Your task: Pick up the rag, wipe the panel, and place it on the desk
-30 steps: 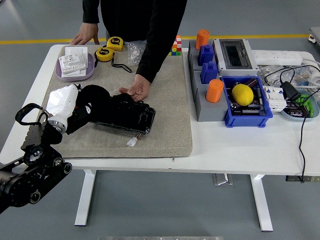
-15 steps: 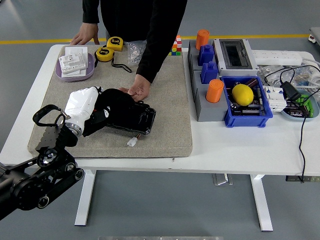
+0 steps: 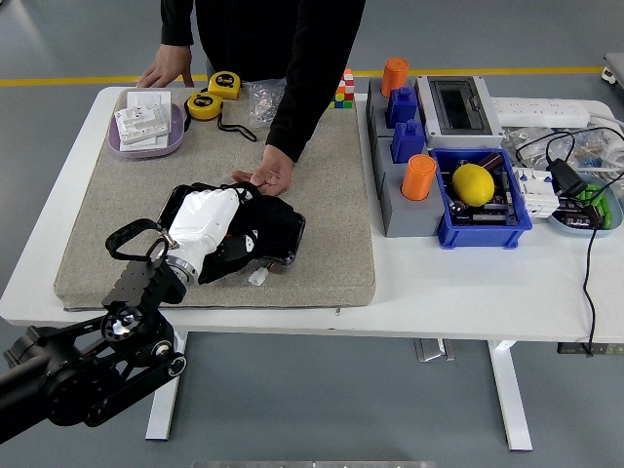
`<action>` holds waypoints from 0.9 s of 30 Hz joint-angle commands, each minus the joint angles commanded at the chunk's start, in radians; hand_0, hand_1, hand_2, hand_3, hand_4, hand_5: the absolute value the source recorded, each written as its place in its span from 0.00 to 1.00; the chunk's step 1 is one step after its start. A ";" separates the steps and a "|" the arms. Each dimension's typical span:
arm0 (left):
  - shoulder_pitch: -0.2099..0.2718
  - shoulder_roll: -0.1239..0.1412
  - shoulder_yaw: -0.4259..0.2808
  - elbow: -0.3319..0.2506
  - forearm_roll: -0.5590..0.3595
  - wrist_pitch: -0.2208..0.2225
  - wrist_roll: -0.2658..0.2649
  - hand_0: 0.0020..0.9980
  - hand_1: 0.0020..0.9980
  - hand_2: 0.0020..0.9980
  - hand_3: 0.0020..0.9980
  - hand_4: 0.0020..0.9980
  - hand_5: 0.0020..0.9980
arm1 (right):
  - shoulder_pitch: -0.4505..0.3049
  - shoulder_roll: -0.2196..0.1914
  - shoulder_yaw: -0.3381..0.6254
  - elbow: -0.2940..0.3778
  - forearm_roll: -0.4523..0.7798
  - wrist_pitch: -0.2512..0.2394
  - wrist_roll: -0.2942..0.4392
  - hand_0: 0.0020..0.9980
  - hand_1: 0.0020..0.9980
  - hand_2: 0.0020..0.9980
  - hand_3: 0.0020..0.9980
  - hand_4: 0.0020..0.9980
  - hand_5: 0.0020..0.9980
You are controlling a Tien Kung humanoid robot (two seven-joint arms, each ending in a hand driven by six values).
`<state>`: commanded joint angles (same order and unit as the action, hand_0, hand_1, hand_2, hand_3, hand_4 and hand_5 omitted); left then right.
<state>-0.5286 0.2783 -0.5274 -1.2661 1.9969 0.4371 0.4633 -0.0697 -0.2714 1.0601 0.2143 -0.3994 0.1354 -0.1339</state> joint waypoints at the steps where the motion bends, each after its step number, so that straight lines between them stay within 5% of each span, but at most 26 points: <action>1: -0.002 -0.002 0.007 0.000 -0.001 -0.001 0.001 0.26 0.21 0.58 0.51 0.32 0.00 | 0.000 0.000 0.000 0.000 0.000 0.000 0.000 0.74 0.66 0.70 0.62 1.00 0.56; 27: 0.002 -0.021 0.033 -0.011 0.003 0.002 0.013 0.25 0.22 0.58 0.51 0.32 0.00 | 0.003 0.002 -0.003 -0.001 0.004 0.003 -0.001 0.74 0.66 0.70 0.62 1.00 0.56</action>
<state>-0.5270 0.2574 -0.4943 -1.2771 1.9994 0.4389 0.4759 -0.0668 -0.2694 1.0569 0.2128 -0.3954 0.1380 -0.1353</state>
